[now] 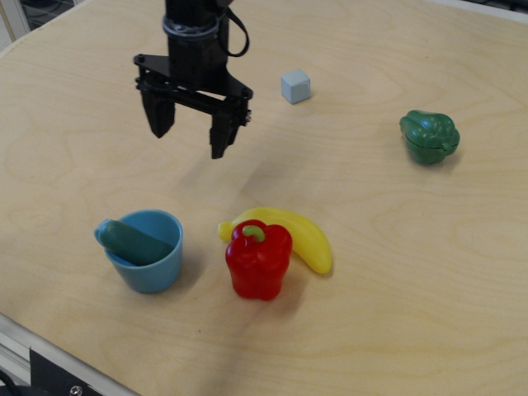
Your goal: Take cucumber out of cup
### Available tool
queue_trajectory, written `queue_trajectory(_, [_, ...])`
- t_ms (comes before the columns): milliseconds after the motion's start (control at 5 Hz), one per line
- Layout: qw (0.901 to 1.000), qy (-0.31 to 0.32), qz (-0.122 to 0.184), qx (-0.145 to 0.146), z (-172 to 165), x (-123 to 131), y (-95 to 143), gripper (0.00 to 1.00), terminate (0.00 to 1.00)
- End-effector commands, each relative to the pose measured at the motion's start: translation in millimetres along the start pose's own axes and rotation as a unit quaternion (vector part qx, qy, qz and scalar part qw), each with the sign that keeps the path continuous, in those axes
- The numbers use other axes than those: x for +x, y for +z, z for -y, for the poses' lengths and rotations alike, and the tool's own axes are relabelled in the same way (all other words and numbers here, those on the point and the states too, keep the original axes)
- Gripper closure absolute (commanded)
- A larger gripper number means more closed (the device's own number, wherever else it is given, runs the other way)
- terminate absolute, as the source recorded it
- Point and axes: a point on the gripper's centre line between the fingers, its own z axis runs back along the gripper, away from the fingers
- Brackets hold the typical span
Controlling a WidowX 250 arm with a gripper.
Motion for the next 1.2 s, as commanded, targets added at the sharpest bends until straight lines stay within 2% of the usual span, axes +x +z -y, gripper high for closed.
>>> queue_trajectory(0, [0.9993,-0.017,0.029,0.013,-14,-57,28,0.0,0.0])
queue_trajectory(200, [0.9984,-0.049,0.028,-0.003,-14,-80,32,0.0,0.0])
queue_trajectory(400, [0.9974,-0.069,0.019,0.006,-15,-101,23,0.0,0.0])
queue_trajectory(600, [0.9954,-0.094,0.011,-0.015,-13,-115,13,0.0,0.0])
queue_trajectory(800, [0.9945,-0.1,0.02,-0.023,-10,-118,2,0.0,0.0])
queue_trajectory(1000, [0.9941,-0.104,0.025,-0.019,-7,-114,-5,0.0,0.0])
